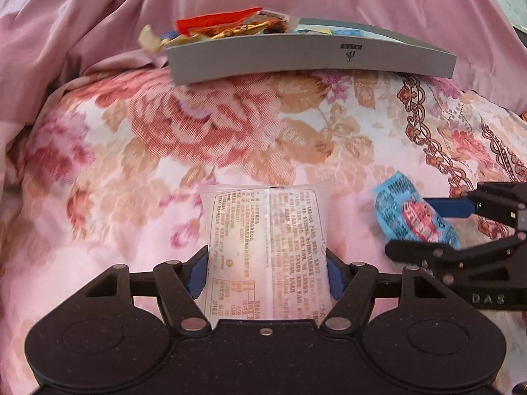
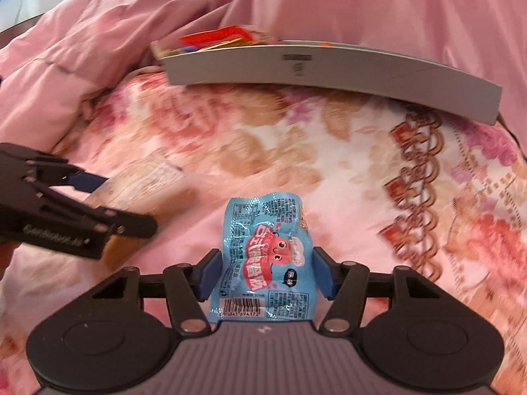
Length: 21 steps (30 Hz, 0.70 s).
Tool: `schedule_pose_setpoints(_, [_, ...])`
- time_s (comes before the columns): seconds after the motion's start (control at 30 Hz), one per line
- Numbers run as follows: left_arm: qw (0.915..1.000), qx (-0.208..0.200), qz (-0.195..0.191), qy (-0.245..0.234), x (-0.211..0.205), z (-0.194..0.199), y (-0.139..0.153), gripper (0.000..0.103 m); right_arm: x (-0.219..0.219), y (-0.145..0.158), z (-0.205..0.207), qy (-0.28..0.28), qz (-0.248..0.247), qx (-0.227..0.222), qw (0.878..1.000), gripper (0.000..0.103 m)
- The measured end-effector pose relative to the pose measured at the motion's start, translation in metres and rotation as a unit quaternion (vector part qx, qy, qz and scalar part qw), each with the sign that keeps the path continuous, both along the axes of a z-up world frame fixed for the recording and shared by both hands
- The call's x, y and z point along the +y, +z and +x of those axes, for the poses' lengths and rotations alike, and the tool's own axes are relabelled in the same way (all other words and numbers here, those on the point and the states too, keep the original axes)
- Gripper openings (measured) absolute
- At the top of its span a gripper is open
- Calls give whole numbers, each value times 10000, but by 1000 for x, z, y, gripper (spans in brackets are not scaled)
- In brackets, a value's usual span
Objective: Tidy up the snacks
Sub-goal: 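Grasp the white pastry bag with the left tool while the right tool grasps the blue candy packet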
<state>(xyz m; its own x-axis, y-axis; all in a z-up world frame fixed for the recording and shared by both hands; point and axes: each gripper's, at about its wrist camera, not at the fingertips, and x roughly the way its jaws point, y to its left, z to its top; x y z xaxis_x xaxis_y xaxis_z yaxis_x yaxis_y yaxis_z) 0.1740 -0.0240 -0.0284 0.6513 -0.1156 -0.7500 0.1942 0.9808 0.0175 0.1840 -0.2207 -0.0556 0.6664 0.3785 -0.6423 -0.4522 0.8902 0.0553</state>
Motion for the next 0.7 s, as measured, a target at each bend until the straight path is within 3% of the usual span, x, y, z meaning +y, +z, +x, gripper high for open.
schedule_pose_setpoints(0.37, [9992,6,-328,207,23,-52,0,70,13,6,-47,62,333,309,9989,63])
schedule_pose_setpoints(0.7, [9990,-68,-431,136,28,-57,-2,72,24,3,-61,-64,220,279,9993,68])
